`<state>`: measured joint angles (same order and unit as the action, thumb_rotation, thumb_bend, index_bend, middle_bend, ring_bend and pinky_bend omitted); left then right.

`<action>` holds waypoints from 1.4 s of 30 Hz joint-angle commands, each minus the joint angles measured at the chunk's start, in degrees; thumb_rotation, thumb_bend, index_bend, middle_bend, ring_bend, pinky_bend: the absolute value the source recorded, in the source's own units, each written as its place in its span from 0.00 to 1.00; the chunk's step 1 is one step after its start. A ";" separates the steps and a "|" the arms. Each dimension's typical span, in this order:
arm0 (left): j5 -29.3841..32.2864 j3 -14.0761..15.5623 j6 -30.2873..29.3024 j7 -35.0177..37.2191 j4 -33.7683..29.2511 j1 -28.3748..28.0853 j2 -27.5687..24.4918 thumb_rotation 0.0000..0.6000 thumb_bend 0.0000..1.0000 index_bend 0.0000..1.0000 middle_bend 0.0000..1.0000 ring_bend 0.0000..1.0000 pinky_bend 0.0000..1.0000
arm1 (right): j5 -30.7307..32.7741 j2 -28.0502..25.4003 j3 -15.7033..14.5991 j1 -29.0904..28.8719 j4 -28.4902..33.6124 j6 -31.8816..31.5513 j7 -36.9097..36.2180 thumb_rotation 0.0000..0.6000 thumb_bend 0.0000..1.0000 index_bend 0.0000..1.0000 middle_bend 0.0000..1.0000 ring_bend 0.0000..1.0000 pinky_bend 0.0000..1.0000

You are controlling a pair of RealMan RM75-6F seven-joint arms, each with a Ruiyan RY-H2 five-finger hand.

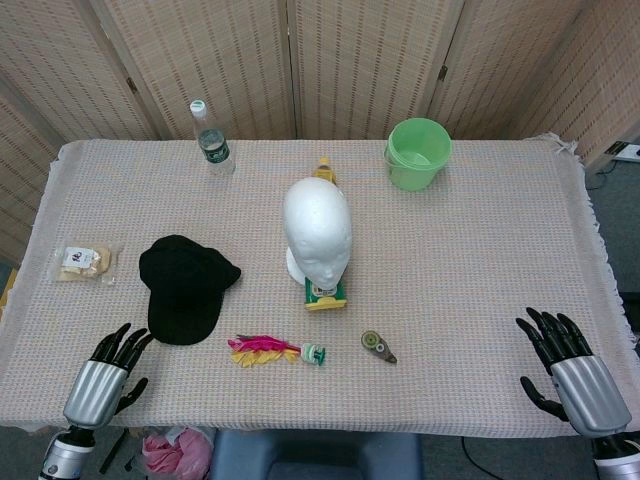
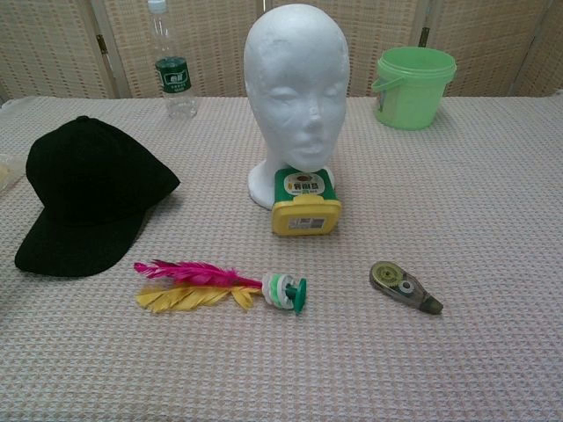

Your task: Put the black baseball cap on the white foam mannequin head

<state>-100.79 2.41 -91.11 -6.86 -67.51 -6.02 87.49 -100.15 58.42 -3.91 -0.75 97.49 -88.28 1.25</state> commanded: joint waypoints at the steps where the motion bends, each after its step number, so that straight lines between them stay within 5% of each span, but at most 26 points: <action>1: 0.03 -1.09 0.69 0.55 3.58 -1.58 3.08 1.00 0.30 0.23 0.26 0.14 0.24 | 0.00 0.00 0.00 -0.07 0.01 0.09 0.04 1.00 0.28 0.00 0.00 0.00 0.00; 15: 3.09 -2.68 6.59 -3.78 5.71 -5.66 6.55 1.00 0.30 0.26 0.33 0.17 0.25 | -0.11 -0.78 0.11 0.28 -0.12 -1.29 -1.52 1.00 0.28 0.00 0.00 0.00 0.00; 42: 4.92 -3.43 4.21 -6.49 23.44 -8.20 18.98 1.00 0.30 0.25 0.33 0.16 0.25 | -1.15 -1.17 -0.17 1.21 -0.31 -3.28 -2.32 1.00 0.28 0.00 0.00 0.00 0.00</action>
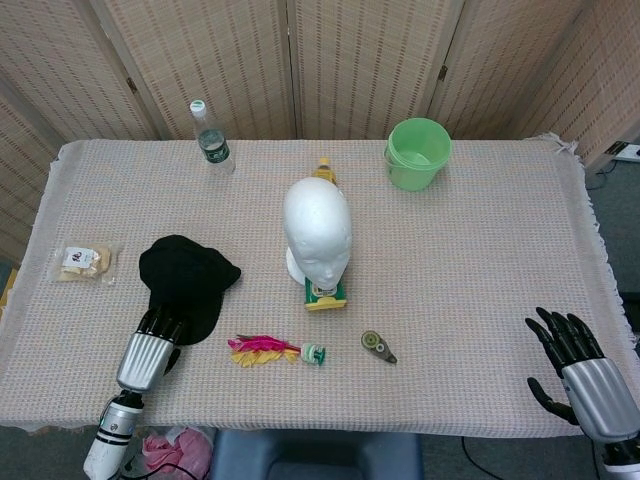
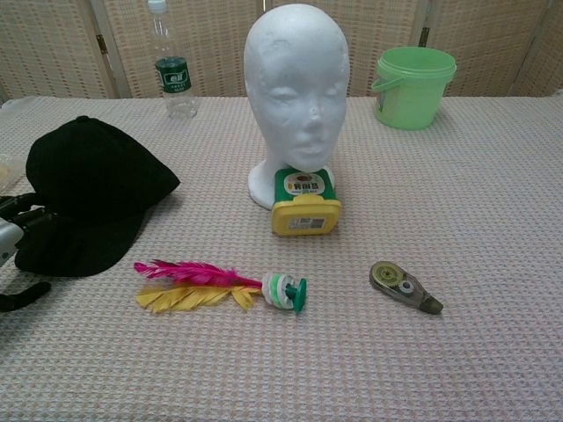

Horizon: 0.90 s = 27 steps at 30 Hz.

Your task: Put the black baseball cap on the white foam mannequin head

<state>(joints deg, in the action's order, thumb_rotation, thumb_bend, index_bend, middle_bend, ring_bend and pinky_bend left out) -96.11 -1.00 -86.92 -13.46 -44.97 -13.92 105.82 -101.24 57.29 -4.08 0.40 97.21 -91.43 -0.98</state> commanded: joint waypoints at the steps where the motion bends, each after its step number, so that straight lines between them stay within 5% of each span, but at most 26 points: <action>1: 0.34 -0.07 -0.11 0.14 1.33 -0.34 0.94 1.00 0.30 0.25 0.33 0.16 0.25 | -0.12 -0.09 -0.01 0.10 -0.05 -0.24 -0.19 1.00 0.28 0.00 0.00 0.00 0.00; 27: 2.08 -0.03 -0.19 2.45 11.49 -2.94 6.48 1.00 0.30 0.26 0.34 0.16 0.25 | 0.32 -0.53 0.49 0.58 -0.39 -1.37 -1.62 1.00 0.28 0.00 0.00 0.00 0.00</action>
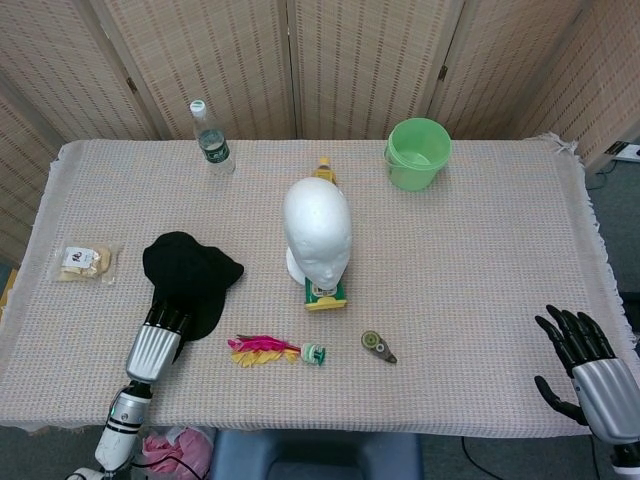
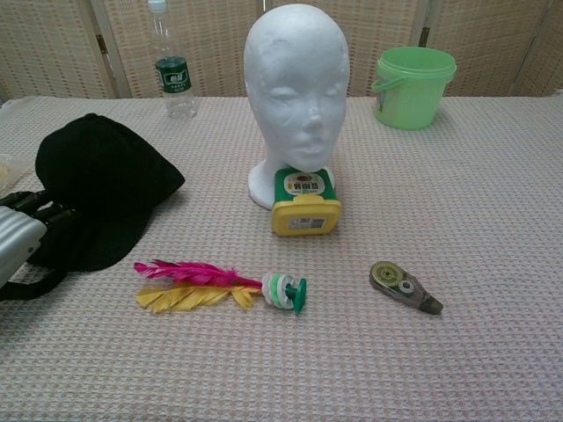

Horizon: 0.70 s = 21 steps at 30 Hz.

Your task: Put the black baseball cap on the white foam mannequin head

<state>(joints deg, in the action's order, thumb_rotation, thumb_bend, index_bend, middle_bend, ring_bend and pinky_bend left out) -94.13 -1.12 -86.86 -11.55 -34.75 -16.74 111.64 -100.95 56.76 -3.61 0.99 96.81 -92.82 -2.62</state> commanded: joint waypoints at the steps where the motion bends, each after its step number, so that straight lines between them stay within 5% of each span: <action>1: 0.13 0.12 -0.43 0.71 1.86 -0.11 0.92 1.00 0.30 0.26 0.34 0.16 0.25 | 0.08 0.01 0.04 -0.01 0.02 0.06 0.06 1.00 0.28 0.00 0.00 0.00 0.00; 21: 1.28 -0.16 -4.91 7.86 15.14 -0.58 7.50 1.00 0.30 0.34 0.44 0.22 0.25 | 0.56 0.24 0.34 -0.12 0.26 0.61 0.84 1.00 0.28 0.00 0.00 0.00 0.00</action>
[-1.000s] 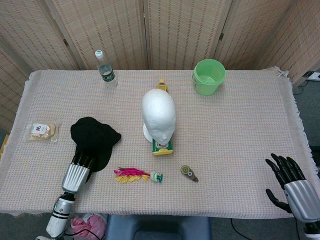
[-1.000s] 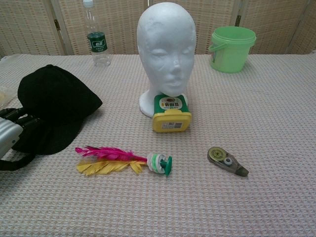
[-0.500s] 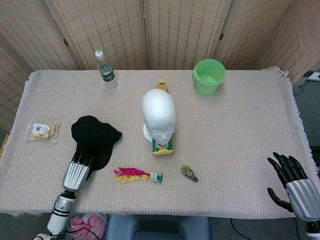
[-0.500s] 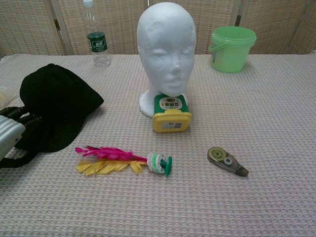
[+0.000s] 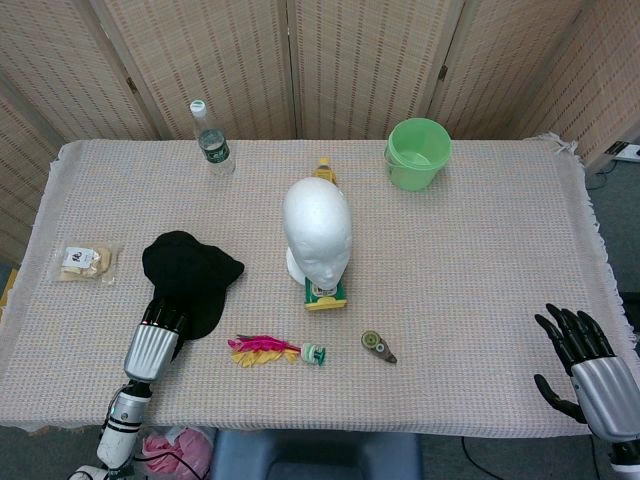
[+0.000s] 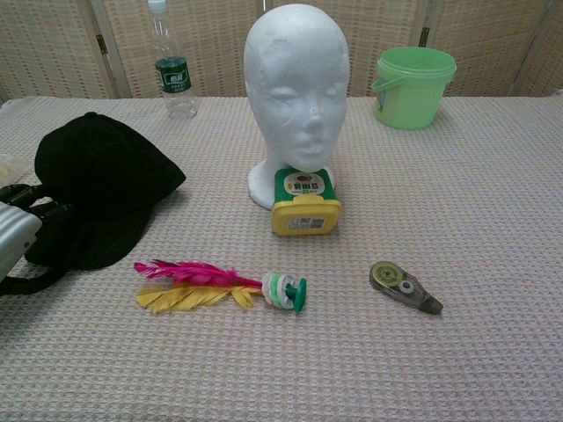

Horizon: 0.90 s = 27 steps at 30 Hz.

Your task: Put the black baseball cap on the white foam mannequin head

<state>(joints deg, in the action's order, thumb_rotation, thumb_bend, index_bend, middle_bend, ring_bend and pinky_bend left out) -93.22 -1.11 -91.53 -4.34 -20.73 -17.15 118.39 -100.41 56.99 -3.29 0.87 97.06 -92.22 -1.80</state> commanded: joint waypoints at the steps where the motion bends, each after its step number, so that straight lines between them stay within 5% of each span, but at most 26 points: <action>1: 0.49 -0.22 -0.21 0.82 1.56 -0.25 0.99 1.00 0.30 0.34 0.44 0.22 0.25 | 0.05 0.01 0.04 0.01 0.02 -0.01 0.06 1.00 0.28 0.00 0.00 0.00 0.00; 27: 4.74 -3.07 -3.43 5.24 7.96 -1.77 5.26 1.00 0.41 0.50 0.61 0.37 0.37 | 0.13 0.31 0.09 -0.05 0.23 0.50 0.90 1.00 0.28 0.00 0.00 0.00 0.00</action>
<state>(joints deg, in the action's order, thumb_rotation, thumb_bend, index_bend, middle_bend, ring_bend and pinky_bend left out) -88.57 -4.09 -94.89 0.88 -12.85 -18.86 123.57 -100.29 57.30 -3.19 0.82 97.29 -91.72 -0.92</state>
